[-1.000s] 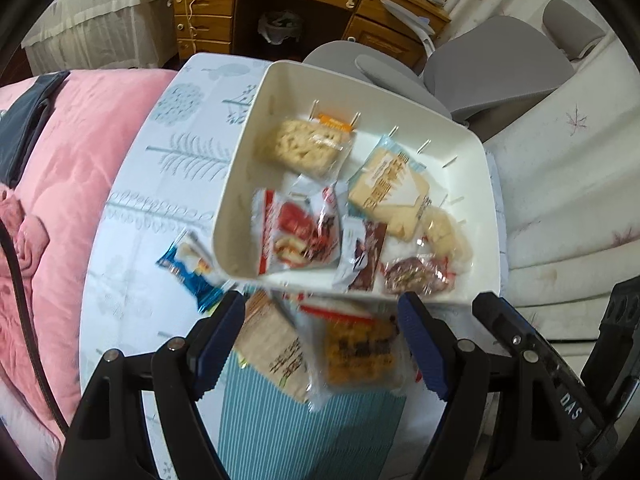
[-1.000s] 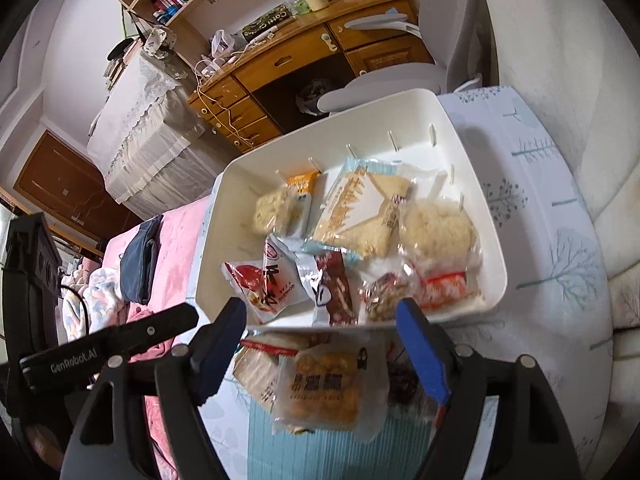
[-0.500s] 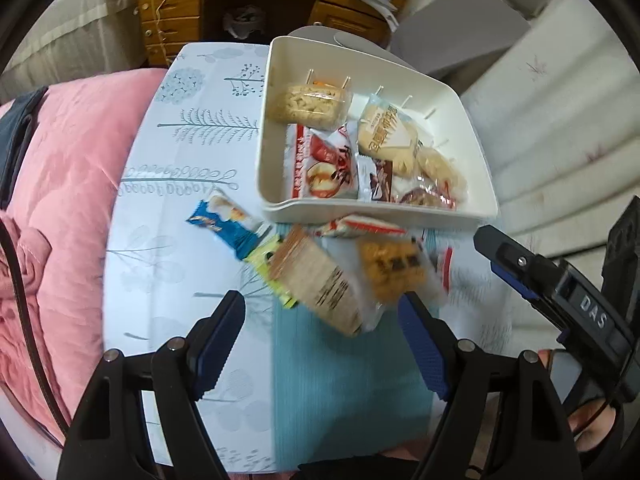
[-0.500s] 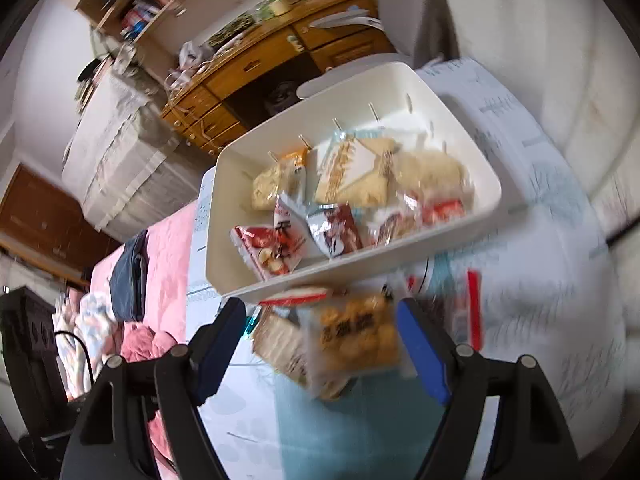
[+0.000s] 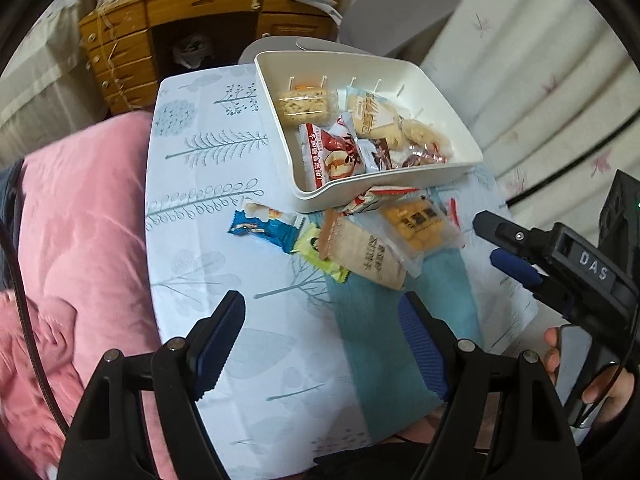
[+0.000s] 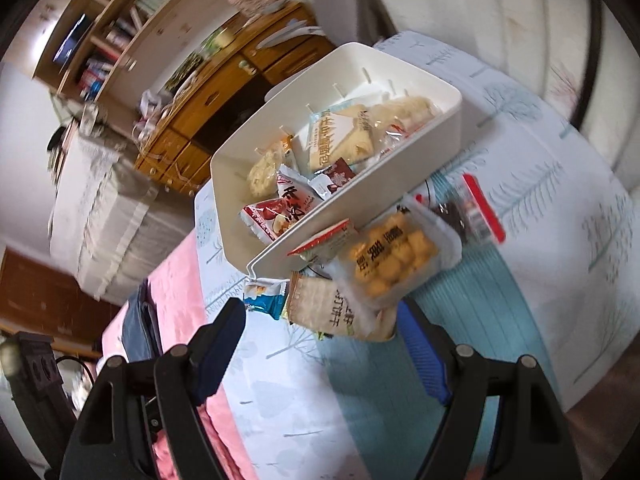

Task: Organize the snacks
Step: 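Withdraw both tools from the tray back to the remaining snacks, then grasp the blue-white wrapper with the left tool while the right tool grasps the orange cookie bag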

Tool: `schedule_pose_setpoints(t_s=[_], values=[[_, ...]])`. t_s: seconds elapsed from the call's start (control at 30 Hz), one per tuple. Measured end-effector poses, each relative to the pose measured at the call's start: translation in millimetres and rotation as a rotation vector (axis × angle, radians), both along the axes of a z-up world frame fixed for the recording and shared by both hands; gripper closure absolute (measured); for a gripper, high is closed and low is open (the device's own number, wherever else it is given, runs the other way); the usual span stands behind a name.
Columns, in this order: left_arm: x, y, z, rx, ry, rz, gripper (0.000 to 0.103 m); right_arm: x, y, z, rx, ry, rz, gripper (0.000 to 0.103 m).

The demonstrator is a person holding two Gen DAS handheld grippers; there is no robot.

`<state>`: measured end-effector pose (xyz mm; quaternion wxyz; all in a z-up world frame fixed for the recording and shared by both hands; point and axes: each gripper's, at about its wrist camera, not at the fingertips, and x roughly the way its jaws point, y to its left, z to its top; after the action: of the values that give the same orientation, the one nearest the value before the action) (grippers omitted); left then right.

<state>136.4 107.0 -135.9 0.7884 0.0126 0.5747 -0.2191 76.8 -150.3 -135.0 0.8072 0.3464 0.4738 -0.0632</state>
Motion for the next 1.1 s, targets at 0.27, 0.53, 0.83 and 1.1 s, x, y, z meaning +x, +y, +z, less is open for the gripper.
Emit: schedule_pose_setpoints(t_s=[0.27, 0.53, 0.83, 1.1], values=[[17, 7, -19, 0.045, 0.036, -0.066, 0.025, -15, 6, -15, 0.073, 0.018, -0.122, 0.024], [38, 8, -38, 0.058, 0.055, -0.083, 0.025, -22, 5, -44, 0.164, 0.104, -0.180, 0.024], [68, 6, -76, 0.100, 0.132, -0.037, 0.023, 3, 10, -83, 0.193, 0.240, -0.105, 0.024], [98, 6, -107, 0.058, 0.145, 0.048, 0.023, 33, 23, -109, 0.174, 0.335, 0.015, 0.012]])
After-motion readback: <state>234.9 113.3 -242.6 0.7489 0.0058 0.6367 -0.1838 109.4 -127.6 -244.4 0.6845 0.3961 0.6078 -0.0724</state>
